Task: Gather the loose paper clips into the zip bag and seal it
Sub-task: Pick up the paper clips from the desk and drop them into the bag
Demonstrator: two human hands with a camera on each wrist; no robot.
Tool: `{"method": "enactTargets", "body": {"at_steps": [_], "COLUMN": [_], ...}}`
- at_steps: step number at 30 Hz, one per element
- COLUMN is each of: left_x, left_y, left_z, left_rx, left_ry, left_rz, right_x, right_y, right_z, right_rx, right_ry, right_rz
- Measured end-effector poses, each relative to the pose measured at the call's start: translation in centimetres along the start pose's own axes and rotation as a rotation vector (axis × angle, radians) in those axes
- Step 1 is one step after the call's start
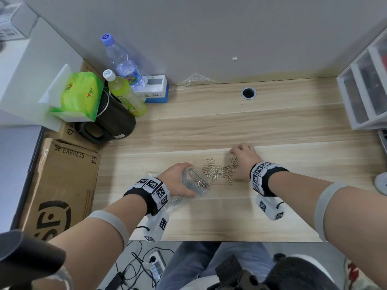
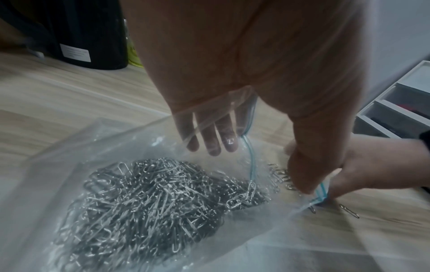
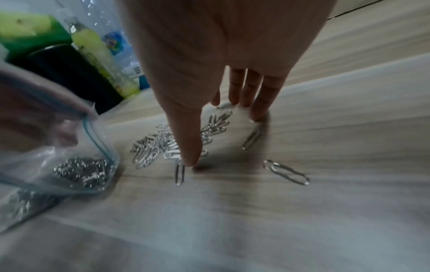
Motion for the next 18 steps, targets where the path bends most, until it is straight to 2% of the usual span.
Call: {"method": "enactTargets", "body": {"at_steps": [3,8,13,18], "left_x": [-0.1,0.0,0.2,0.4], "left_y": [0.0,0.2,0.1,0.0], "left_z": [0.0,0.1,0.3,0.3], "left_rx": [-0.002,-0.009,-0.014,-0.017], "left_ry": [0.007,0.001,-0.008,-0.002], "left_rz": [-0.003,0.003,0.002,0.005], "right_x": [-0.1,1.3,2.4,2.5], "right_y": [0.0,0.2,0.6,0.3], "right_z": [1.3,2.2,2.8,1.5], "right_rx": [0.017,0.032,0.046,-0.013], "right_ry": [-0.022,0.101,0.124,0.101], "right_rz": [-0.051,-0.131,-0.179,-0.161]}}
Point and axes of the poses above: each hand's wrist, its own y-axis towards the middle knuckle, its own z-axis out of the palm, x = y × z, the point moved 3 cm from there along y, towards the middle knuckle, and after that the axes turned 4 degrees about -z, right-handed, at the moved point
